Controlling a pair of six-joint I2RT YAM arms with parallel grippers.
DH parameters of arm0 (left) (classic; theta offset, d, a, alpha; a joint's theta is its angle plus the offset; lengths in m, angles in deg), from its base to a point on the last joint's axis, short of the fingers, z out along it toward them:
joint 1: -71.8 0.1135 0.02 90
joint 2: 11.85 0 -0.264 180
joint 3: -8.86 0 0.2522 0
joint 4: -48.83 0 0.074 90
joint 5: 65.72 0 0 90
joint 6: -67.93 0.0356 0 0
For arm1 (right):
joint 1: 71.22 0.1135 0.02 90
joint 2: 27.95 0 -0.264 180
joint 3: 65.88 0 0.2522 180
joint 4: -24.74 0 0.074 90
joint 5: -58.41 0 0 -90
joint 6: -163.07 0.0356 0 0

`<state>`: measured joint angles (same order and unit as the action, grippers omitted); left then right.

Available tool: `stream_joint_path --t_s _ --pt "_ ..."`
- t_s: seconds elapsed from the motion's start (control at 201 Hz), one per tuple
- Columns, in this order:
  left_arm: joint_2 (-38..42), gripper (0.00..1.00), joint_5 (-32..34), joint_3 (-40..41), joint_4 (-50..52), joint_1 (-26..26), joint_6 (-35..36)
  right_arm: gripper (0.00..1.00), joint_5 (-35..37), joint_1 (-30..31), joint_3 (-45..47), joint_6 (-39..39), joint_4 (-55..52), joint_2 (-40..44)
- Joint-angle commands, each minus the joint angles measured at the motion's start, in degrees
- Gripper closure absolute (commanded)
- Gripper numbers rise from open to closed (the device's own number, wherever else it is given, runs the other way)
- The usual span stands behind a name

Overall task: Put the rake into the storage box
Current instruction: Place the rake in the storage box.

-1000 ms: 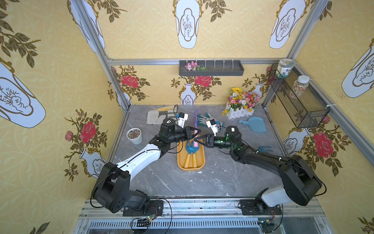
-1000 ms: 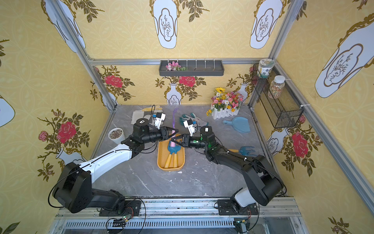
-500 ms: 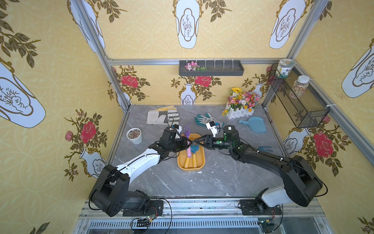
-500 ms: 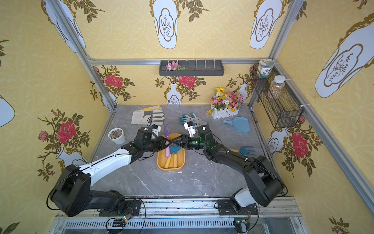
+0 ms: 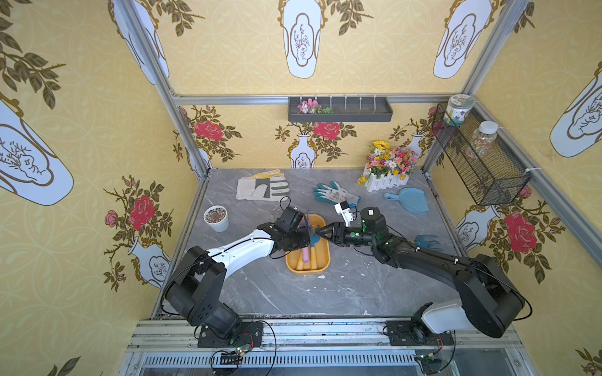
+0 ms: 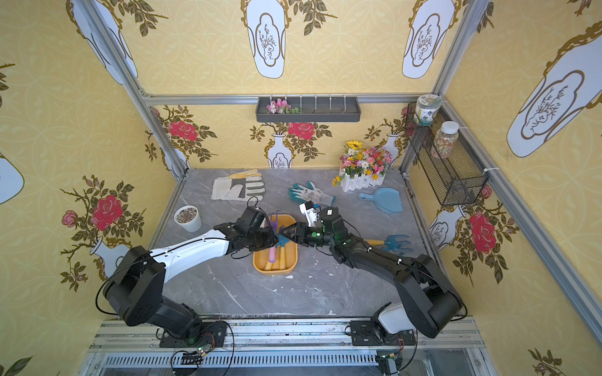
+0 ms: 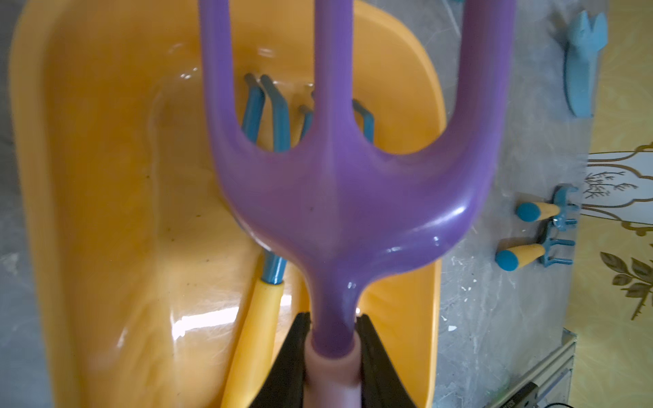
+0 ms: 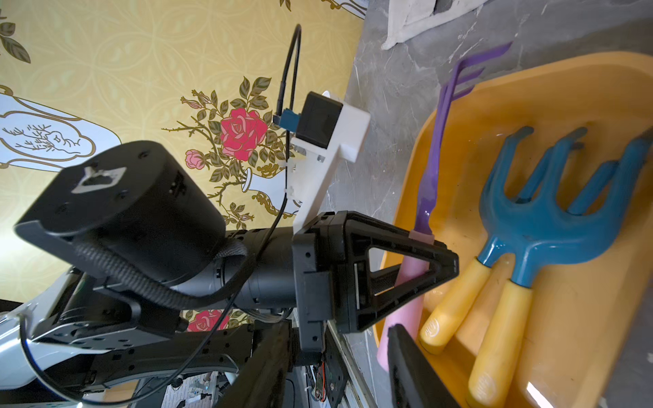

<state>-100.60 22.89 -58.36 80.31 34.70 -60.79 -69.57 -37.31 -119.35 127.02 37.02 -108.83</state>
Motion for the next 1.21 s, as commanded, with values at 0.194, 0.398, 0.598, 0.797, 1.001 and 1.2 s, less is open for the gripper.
stream_joint_path --t_s 0.194,0.398,0.598,0.797,1.001,1.2 --pt "-4.5 1.00 -2.2 -1.2 2.7 0.0 -0.3 0.50 3.3 0.3 2.7 -0.6 -2.4 4.1" --pt "-8.0 1.00 -2.8 -1.6 3.1 0.0 -0.1 0.50 4.0 0.6 3.4 -0.2 -2.0 5.1" --pt "-10.5 1.00 -1.2 -4.2 6.1 0.0 -0.1 0.50 4.4 0.9 4.3 -0.5 -2.8 6.2" --pt "-11.7 0.83 -0.7 -5.6 8.9 0.0 0.3 0.50 5.2 1.0 4.5 -0.9 -3.3 7.1" --pt "-9.7 0.49 -0.7 -5.7 10.1 -0.2 1.3 0.50 4.8 1.1 4.9 -0.6 -2.3 5.8" --pt "-6.1 0.43 0.7 -6.8 11.3 -0.4 2.5 0.50 4.8 1.2 4.2 -0.9 -2.3 4.7"
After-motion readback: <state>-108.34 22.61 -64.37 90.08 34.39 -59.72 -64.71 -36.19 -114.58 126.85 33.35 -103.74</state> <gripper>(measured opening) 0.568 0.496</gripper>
